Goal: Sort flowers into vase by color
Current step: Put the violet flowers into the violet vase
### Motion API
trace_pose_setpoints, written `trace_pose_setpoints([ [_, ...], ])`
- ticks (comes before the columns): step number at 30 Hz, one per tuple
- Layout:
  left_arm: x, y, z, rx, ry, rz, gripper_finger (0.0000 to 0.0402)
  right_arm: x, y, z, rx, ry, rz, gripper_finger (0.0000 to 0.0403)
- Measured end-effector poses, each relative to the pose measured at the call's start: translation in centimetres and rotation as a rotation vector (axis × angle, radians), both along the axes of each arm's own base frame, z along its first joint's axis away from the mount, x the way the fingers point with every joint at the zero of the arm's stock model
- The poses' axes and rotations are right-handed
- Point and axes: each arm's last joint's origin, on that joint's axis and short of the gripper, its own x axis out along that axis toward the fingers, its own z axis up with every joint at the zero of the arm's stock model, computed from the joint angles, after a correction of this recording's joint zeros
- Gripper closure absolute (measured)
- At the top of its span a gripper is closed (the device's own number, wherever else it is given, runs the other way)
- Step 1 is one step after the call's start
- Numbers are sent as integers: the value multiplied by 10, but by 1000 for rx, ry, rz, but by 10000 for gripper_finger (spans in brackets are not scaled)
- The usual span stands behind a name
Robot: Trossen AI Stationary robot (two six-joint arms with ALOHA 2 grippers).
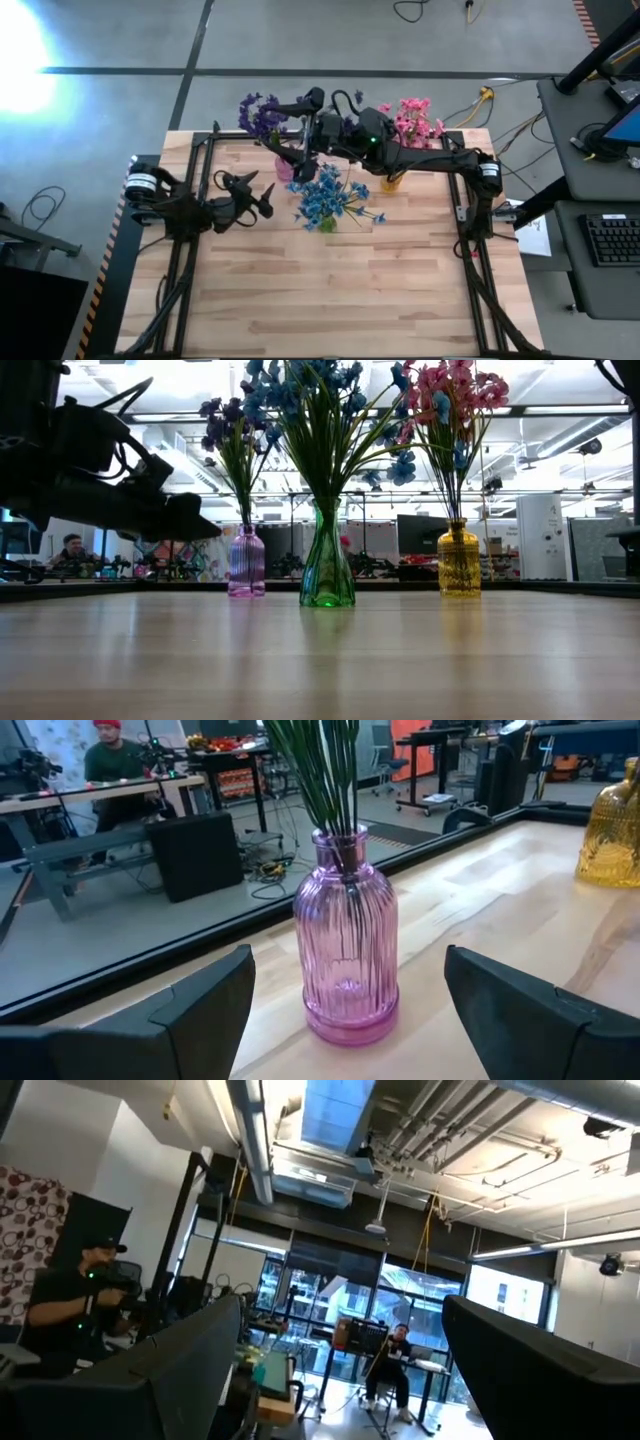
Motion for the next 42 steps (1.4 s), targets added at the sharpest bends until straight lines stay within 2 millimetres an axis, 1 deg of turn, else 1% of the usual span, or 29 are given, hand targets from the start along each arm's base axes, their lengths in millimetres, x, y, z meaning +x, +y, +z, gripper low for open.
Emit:
trace_pose_setpoints([
  [5,0,0,1,0,-4,-7,92,8,-1,-10,0,18,-2,62],
  [7,3,-3,3,11,-7,-38,92,11,-2,-14,2,34,-4,62],
  [13,20,-18,21,164,10,-155,92,12,-3,-16,-36,31,-25,62],
  [18,33,-25,50,285,-22,-155,92,5,-2,-7,-46,17,-30,62],
  [22,35,-26,80,379,-62,-124,92,-2,-1,3,-39,12,-25,62],
  [26,37,-26,105,475,-15,-95,92,-2,0,10,-17,60,-13,62],
  [29,42,-26,120,523,69,-97,92,-4,1,19,1,69,-2,62],
  [34,57,-27,140,555,183,-146,92,-7,1,31,31,95,17,62],
  [39,65,-22,158,605,220,-111,92,-10,3,39,39,97,29,62],
  [42,68,-17,166,627,235,-94,92,-12,4,43,42,92,64,62],
])
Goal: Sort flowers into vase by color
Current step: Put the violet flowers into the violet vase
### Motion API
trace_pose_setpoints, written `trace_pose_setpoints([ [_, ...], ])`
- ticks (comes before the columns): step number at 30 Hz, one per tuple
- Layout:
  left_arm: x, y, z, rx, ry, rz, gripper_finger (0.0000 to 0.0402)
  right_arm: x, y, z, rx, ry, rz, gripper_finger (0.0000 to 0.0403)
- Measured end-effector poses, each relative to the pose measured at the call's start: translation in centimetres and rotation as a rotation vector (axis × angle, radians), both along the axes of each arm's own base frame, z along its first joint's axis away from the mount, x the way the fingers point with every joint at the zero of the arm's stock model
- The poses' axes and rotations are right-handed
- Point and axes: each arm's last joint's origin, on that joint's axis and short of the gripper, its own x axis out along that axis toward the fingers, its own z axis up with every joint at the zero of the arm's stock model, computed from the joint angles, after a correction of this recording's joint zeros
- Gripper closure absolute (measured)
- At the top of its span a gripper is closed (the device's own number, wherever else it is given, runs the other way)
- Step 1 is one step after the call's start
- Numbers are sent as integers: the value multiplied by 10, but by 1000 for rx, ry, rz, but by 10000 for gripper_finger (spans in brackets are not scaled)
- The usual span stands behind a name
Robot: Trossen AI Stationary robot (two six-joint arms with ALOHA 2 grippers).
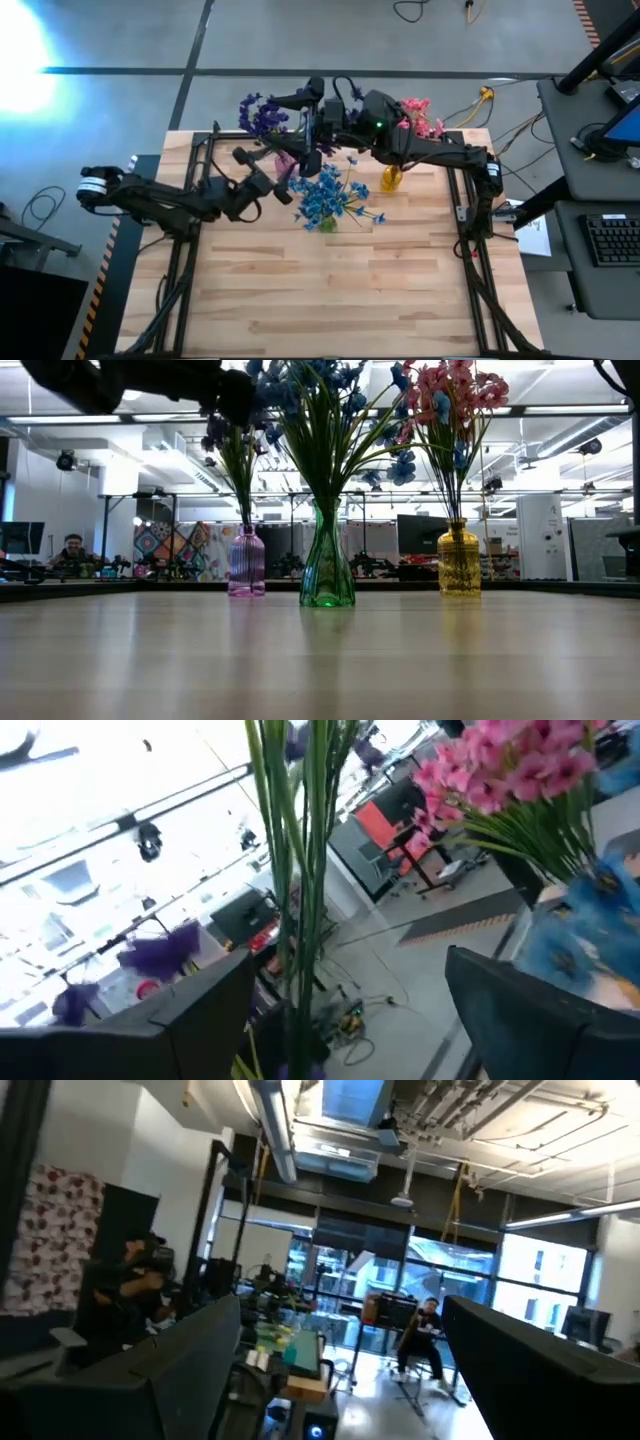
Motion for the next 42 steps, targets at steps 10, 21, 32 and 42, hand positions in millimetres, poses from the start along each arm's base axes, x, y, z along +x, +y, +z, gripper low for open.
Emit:
trace_pose_setpoints([
  [10,7,16,10,-16,51,57,92,-2,1,4,14,6,23,62],
  [21,10,20,18,-20,46,74,111,-2,3,4,19,5,36,62],
  [32,12,23,18,-54,71,99,292,-1,6,4,20,4,68,62],
  [42,12,23,15,-81,75,92,399,0,6,1,33,39,63,62],
])
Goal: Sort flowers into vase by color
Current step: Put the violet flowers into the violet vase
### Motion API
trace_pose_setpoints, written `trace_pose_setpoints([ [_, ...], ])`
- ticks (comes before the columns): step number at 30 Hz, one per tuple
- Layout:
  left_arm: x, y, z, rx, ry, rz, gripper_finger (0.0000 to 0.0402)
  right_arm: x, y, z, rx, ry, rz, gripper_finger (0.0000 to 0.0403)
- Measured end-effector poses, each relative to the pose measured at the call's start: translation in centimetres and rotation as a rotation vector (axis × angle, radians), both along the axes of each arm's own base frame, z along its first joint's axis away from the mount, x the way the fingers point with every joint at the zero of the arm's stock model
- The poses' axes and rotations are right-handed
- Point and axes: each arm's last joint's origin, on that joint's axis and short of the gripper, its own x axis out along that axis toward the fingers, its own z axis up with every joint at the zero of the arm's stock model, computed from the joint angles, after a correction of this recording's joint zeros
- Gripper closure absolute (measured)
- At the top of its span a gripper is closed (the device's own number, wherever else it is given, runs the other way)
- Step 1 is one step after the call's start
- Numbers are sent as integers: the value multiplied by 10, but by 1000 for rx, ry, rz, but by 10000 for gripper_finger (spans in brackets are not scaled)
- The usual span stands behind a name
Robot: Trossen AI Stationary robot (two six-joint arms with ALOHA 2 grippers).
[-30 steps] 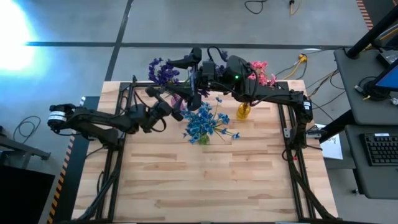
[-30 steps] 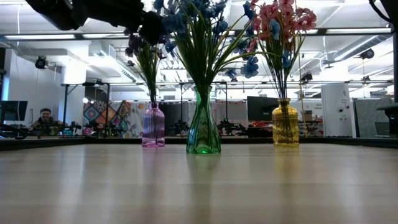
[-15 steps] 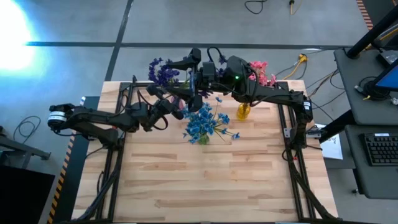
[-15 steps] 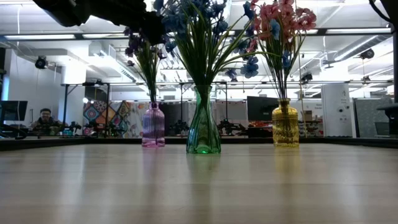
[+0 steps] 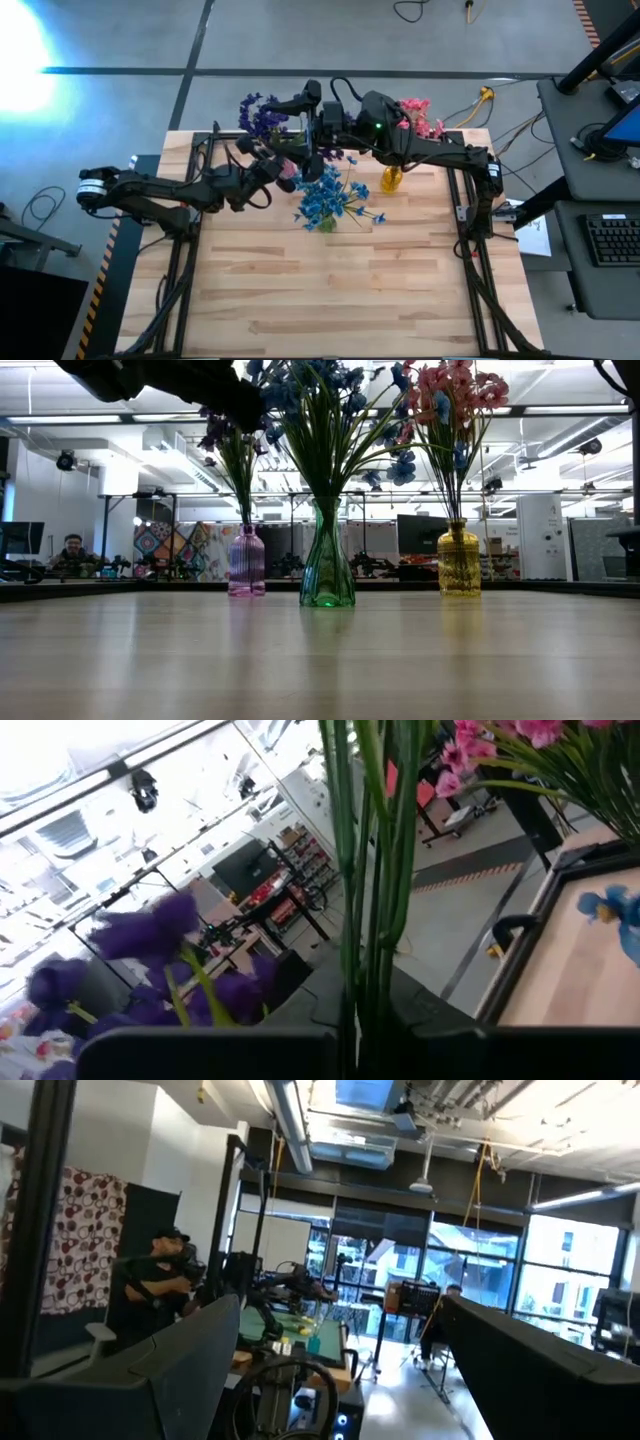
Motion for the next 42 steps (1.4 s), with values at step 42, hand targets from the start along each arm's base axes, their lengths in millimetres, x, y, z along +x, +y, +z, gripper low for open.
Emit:
trace_pose_setpoints([
  [42,-24,-30,11,-93,-20,58,402,-77,6,39,176,230,-91,39],
])
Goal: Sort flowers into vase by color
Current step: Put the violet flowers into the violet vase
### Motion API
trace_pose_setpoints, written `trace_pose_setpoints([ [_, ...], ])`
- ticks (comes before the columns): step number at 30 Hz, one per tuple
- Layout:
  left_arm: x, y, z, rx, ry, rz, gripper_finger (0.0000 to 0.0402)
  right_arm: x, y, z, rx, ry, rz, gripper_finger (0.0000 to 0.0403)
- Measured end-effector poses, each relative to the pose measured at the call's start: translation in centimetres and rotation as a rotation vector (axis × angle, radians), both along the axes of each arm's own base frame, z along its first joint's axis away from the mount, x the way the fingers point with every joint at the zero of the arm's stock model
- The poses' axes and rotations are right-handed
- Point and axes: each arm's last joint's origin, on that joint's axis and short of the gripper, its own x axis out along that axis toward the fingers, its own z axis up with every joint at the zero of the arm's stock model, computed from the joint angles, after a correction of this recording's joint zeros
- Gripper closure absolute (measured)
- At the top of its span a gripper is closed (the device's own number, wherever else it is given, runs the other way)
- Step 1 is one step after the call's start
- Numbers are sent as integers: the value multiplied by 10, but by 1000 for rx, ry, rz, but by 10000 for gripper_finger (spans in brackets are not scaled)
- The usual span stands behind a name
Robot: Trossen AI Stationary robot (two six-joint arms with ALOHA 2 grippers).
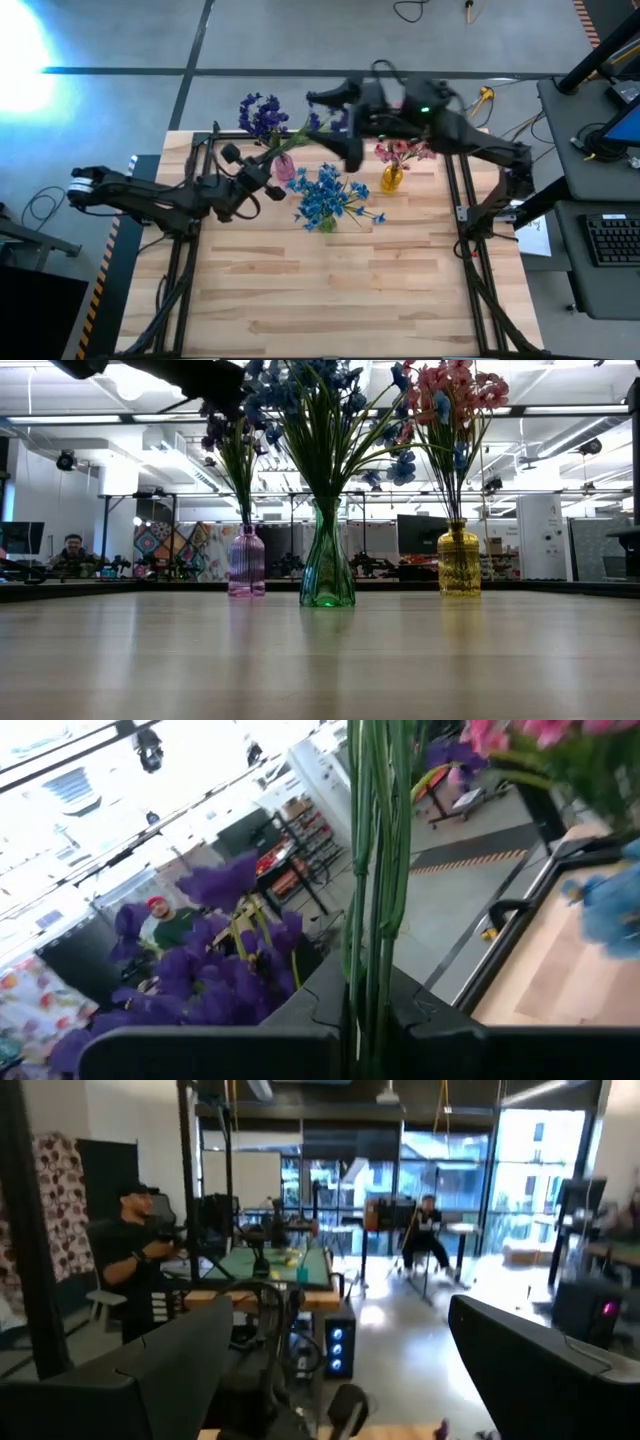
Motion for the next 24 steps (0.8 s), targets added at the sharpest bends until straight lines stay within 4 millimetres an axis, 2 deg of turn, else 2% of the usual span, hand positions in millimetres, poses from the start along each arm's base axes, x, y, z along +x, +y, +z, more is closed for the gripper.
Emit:
trace_pose_setpoints([
  [6,-14,-9,16,-12,-101,-129,401,-44,8,21,-77,6,17,39],
  [11,-33,-12,28,-24,-218,-280,401,-66,20,22,-118,94,50,39],
  [16,-48,-14,37,-36,-317,-431,401,-61,38,3,-139,218,120,39],
  [21,-59,-18,44,-59,-409,-645,401,-46,54,-29,-152,318,177,39],
  [24,-62,-20,45,-81,-457,-743,401,-40,64,-48,-156,315,207,39],
])
